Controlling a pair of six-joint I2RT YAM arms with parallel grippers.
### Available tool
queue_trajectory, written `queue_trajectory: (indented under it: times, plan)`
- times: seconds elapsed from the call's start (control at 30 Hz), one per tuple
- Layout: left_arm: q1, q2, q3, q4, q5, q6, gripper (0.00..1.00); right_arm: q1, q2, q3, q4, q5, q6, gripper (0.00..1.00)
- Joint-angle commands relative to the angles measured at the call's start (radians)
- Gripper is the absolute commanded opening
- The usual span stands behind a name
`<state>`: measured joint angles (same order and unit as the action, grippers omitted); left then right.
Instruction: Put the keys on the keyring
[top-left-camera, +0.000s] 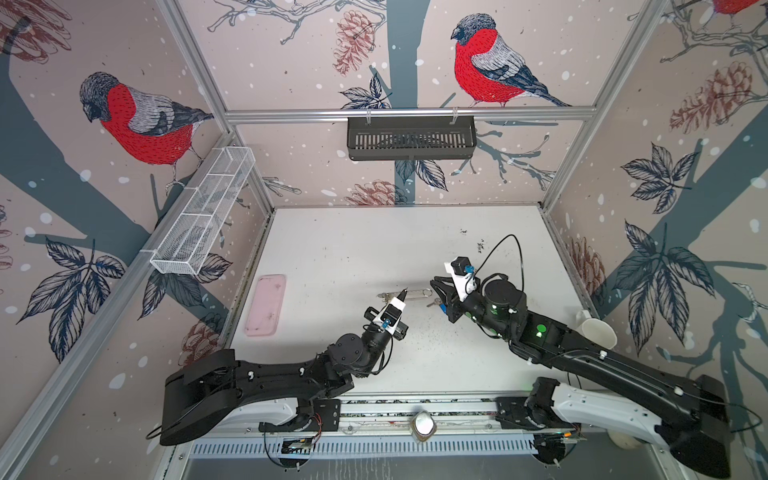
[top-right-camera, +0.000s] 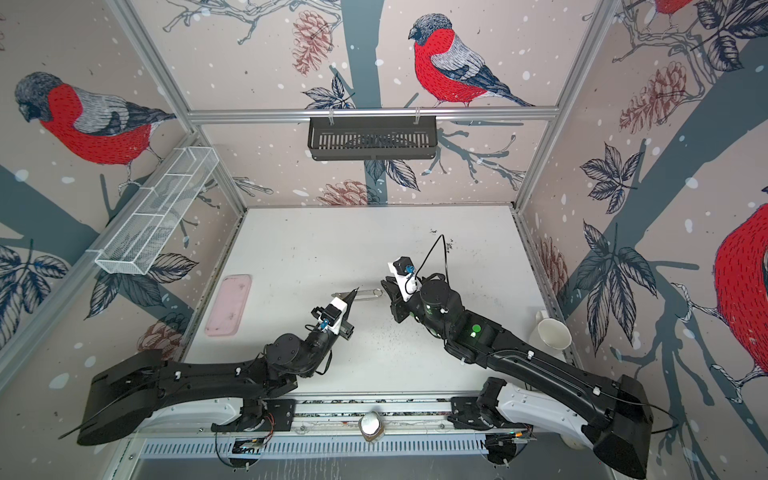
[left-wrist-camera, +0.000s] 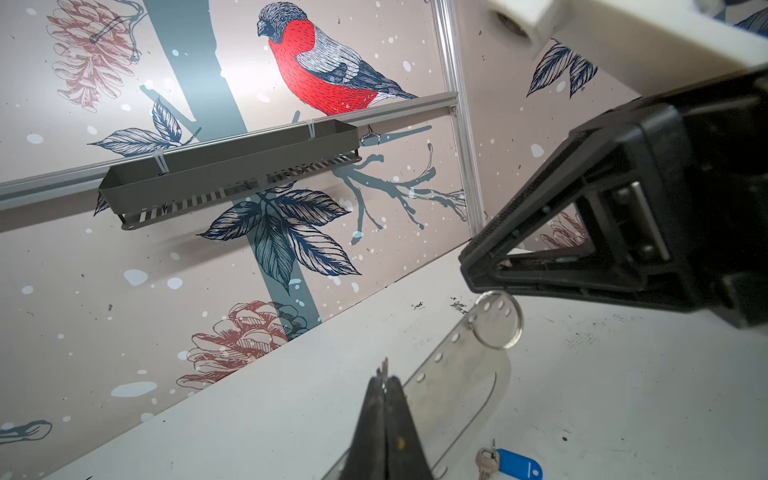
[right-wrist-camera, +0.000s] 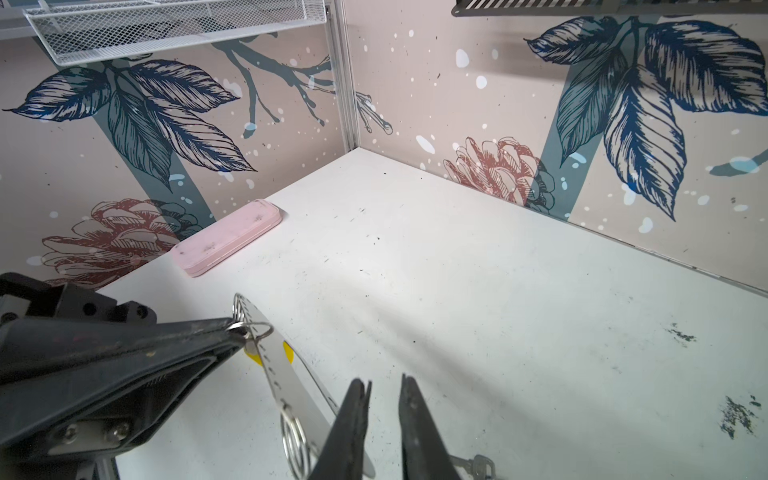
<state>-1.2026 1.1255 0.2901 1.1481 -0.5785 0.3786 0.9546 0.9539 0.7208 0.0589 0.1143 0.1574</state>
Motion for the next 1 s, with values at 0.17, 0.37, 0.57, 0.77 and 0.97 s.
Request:
queue_trajectory:
  times: [0.17,0.37,0.57,0.77,0.97]
  plan:
    - [-0.003,0.016,-0.007,0.088,0.026,0.037,0.00,-0.032,0.021,-0.004,0.025,-0.109,-0.012,0.20]
    - [-0.004,0.026,-0.005,0.083,0.059,0.040,0.00,-0.033,0.045,-0.011,0.049,-0.224,-0.064,0.25]
    - [-0.003,0.023,-0.010,0.082,0.107,0.033,0.00,-0.033,0.079,-0.023,0.069,-0.257,-0.094,0.25]
    - [-0.003,0.019,-0.009,0.080,0.125,0.029,0.00,-0.034,0.074,-0.034,0.106,-0.274,-0.093,0.25]
    - [-0.003,0.013,-0.014,0.081,0.133,0.025,0.00,-0.037,0.055,-0.045,0.134,-0.307,-0.087,0.26]
